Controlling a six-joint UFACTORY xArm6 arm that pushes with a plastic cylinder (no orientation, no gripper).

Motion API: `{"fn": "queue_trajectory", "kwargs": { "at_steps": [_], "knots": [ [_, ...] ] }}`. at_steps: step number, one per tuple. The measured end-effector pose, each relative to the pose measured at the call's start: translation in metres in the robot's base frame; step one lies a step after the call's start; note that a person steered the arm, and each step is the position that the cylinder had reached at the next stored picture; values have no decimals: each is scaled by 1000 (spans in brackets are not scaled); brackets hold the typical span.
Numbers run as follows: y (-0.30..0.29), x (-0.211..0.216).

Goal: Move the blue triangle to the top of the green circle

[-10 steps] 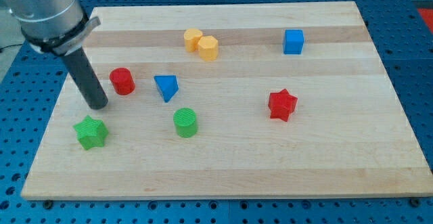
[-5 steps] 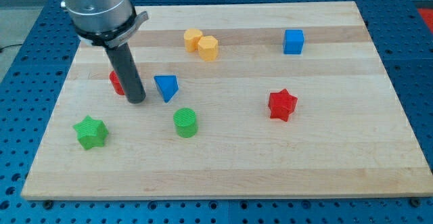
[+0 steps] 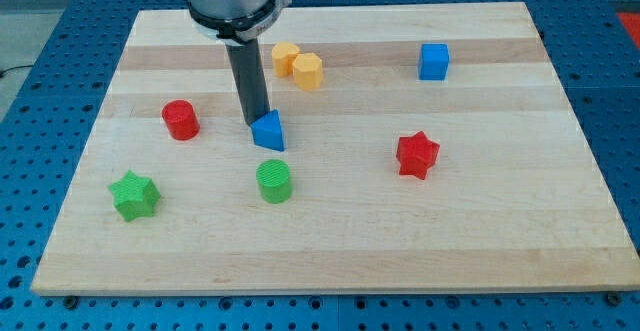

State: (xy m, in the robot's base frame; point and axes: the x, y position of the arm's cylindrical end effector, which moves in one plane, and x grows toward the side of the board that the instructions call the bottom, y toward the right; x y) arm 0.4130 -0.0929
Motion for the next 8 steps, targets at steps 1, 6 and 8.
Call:
{"fn": "queue_trajectory", "kwargs": {
  "at_steps": [1, 6, 8],
  "knots": [
    [10, -11],
    [17, 36],
    [18, 36]
  ]
}}
